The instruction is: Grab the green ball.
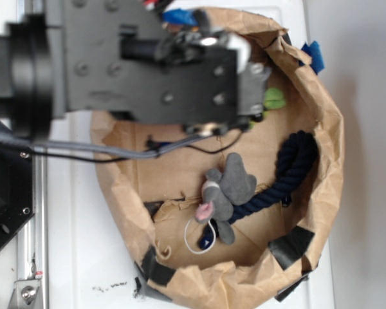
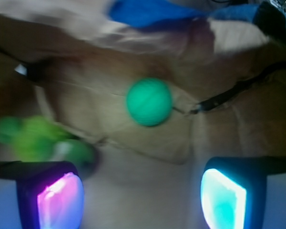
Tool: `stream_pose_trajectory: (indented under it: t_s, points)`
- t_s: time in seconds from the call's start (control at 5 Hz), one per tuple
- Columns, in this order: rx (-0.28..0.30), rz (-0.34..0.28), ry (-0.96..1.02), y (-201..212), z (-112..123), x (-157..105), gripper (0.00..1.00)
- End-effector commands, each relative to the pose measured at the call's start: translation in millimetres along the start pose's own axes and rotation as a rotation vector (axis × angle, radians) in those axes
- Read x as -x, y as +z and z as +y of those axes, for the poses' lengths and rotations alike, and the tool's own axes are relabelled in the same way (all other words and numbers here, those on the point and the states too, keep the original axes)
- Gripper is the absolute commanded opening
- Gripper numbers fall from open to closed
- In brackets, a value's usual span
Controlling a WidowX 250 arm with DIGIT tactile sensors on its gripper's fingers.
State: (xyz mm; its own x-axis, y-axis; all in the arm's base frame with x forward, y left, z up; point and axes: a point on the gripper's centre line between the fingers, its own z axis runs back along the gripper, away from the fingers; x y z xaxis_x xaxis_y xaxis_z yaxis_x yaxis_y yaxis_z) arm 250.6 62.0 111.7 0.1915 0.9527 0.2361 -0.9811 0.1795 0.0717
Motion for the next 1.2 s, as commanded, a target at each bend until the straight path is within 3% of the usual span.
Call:
stream_pose_trajectory:
  t_s: [0.0,0.4,1.0]
  points:
    - [0.039,0.026,0.108,24.9,-9.7,-17.8,1.0]
    - [-0.002,-0.072,0.109,-16.4,4.9,-24.9,1.0]
    - [0.017,-0.117,0.172,-23.0,21.1,-56.4,1.0]
